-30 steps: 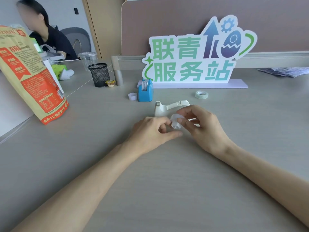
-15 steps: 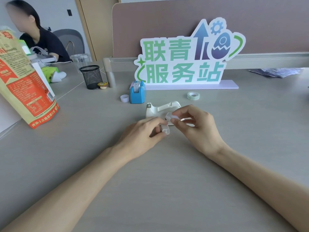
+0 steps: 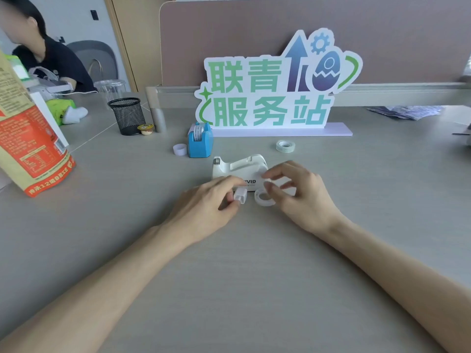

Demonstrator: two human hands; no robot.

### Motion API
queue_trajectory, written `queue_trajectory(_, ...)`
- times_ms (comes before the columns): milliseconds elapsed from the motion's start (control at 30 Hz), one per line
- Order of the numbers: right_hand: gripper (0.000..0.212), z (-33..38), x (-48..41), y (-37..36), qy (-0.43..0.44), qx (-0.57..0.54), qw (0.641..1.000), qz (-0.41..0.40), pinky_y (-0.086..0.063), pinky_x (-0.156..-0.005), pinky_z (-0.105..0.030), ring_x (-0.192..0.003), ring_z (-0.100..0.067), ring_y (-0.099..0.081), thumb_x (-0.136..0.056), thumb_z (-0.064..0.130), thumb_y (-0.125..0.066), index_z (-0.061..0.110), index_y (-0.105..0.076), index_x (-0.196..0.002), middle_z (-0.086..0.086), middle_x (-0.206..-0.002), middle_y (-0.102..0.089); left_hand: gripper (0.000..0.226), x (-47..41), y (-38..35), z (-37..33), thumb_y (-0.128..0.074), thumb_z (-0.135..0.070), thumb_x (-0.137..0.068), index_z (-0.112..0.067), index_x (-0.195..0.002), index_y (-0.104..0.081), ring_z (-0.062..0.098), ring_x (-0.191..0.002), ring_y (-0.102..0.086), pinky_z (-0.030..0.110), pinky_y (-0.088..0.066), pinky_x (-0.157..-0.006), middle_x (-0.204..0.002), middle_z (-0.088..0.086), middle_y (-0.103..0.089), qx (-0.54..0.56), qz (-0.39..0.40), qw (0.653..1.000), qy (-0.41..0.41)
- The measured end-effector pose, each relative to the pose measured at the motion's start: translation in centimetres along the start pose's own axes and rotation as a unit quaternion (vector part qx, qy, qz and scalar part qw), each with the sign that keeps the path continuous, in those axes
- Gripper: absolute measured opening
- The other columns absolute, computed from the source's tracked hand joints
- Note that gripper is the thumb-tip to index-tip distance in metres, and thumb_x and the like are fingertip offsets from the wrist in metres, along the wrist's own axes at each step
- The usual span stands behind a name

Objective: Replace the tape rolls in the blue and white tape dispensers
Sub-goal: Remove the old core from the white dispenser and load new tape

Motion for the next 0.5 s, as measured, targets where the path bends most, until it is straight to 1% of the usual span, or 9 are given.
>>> queue_trajectory(100, 0.022, -2.3, -2.5, 0.3, -0.01, 0.064, 0.997, -0.046, -0.053, -0.083, -0.038, -0.099, -0.023, -0.063, -0.088, 0.005, -0.056, 0.013, -0.068, -0.105, -0.005, -0.114, -0.062, 0.027, -0.1, 0.0, -0.1, -0.057, -0.031, -0.086, -0.038, -0.112, -0.054, 0.005, -0.068, -0.049, 0.034, -0.05, -0.067, -0.088, -0.015, -0.056, -0.005, -0.003, 1.0, 0.004)
queue_trajectory(133, 0.026, -3.2, -3.5, 0.2, -0.017, 0.1, 0.994, -0.045, -0.051, -0.087, -0.039, -0.104, -0.028, -0.061, -0.089, 0.003, -0.053, 0.011, -0.065, -0.111, -0.008, -0.121, -0.059, 0.025, -0.1, 0.0, -0.1, -0.057, -0.031, -0.087, -0.037, -0.111, -0.055, 0.006, -0.069, -0.048, 0.034, -0.05, -0.067, -0.088, -0.015, -0.057, -0.008, -0.004, 1.0, 0.007)
queue_trajectory(167, 0.03, -4.1, -4.5, -0.1, -0.025, 0.137, 0.99, -0.036, -0.048, -0.09, -0.037, -0.11, -0.032, -0.058, -0.09, 0.002, -0.05, 0.01, -0.062, -0.117, -0.011, -0.128, -0.056, 0.024, -0.1, 0.0, -0.1, -0.058, -0.031, -0.087, -0.036, -0.11, -0.056, 0.007, -0.069, -0.048, 0.035, -0.051, -0.067, -0.088, -0.015, -0.057, -0.011, -0.006, 1.0, 0.009)
queue_trajectory(233, 0.038, -5.6, -6.2, -0.9, -0.038, 0.201, 0.979, -0.005, -0.043, -0.094, -0.036, -0.122, -0.035, -0.049, -0.092, 0.001, -0.045, 0.009, -0.056, -0.127, -0.013, -0.138, -0.049, 0.024, -0.1, 0.0, 0.0, -0.058, -0.031, -0.087, -0.035, -0.11, -0.057, 0.007, -0.07, -0.049, 0.035, -0.051, -0.068, -0.088, -0.015, -0.058, -0.014, -0.005, 1.0, 0.012)
queue_trajectory(267, 0.04, -6.3, -6.9, -1.4, -0.046, 0.226, 0.973, 0.012, -0.043, -0.097, -0.038, -0.126, -0.035, -0.045, -0.093, 0.003, -0.043, 0.01, -0.052, -0.131, -0.012, -0.142, -0.046, 0.024, -0.2, 0.0, 0.0, -0.058, -0.031, -0.087, -0.035, -0.11, -0.057, 0.007, -0.07, -0.049, 0.035, -0.051, -0.068, -0.088, -0.015, -0.058, -0.015, -0.004, 1.0, 0.013)
queue_trajectory(333, 0.043, -7.7, -8.3, -2.0, -0.077, 0.26, 0.962, 0.043, -0.043, -0.1, -0.042, -0.133, -0.032, -0.037, -0.094, 0.012, -0.043, 0.012, -0.044, -0.137, -0.007, -0.148, -0.039, 0.025, -0.1, 0.0, 0.0, -0.059, -0.03, -0.086, -0.036, -0.11, -0.057, 0.007, -0.069, -0.049, 0.034, -0.051, -0.069, -0.088, -0.016, -0.058, -0.013, -0.003, 1.0, 0.017)
queue_trajectory(433, 0.053, -9.4, -9.2, -2.5, -0.141, 0.267, 0.949, 0.093, -0.035, -0.109, -0.044, -0.141, -0.027, -0.028, -0.092, 0.03, -0.042, 0.017, -0.033, -0.142, -0.002, -0.154, -0.031, 0.025, -0.1, 0.0, 0.0, -0.059, -0.03, -0.086, -0.036, -0.11, -0.057, 0.007, -0.07, -0.05, 0.033, -0.05, -0.07, -0.089, -0.014, -0.059, -0.012, -0.002, 1.0, 0.018)
queue_trajectory(500, 0.055, -9.6, -9.2, -2.5, -0.161, 0.275, 0.942, 0.106, -0.03, -0.112, -0.042, -0.141, -0.028, -0.031, -0.093, 0.036, -0.041, 0.018, -0.031, -0.145, -0.003, -0.155, -0.031, 0.024, -0.1, 0.0, -0.1, -0.059, -0.031, -0.086, -0.036, -0.11, -0.057, 0.007, -0.07, -0.05, 0.033, -0.05, -0.07, -0.089, -0.015, -0.059, -0.014, 0.0, 1.0, 0.019)
Point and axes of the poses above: each hand's wrist, its own x-axis away from the middle knuckle, its own y-axis out of the back of the hand, z = x × y, the point moved 6 cm from there along -x, towards the middle knuckle
